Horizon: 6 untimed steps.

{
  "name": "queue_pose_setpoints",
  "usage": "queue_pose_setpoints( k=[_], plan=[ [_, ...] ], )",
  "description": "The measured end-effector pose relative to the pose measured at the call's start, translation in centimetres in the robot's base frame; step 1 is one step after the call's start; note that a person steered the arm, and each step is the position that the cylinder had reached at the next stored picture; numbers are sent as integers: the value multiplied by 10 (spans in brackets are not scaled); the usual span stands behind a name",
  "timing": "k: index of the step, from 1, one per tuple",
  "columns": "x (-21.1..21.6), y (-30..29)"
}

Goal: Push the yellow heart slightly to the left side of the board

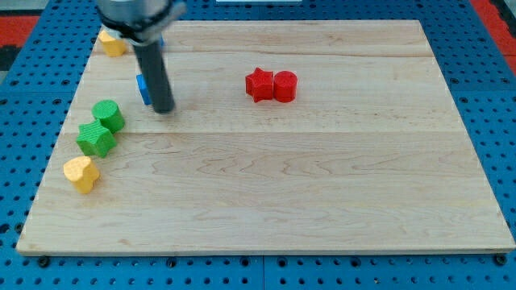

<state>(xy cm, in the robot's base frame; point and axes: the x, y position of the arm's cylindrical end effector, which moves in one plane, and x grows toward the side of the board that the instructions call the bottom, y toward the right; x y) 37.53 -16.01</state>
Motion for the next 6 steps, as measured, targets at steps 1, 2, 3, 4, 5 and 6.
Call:
queue_pose_setpoints(
  k=[1,2,3,4,5,6],
  plan=[
    [-94,-12],
    [-47,48],
    [68,95],
    [150,64],
    [183,12],
    [156,-50]
  ],
)
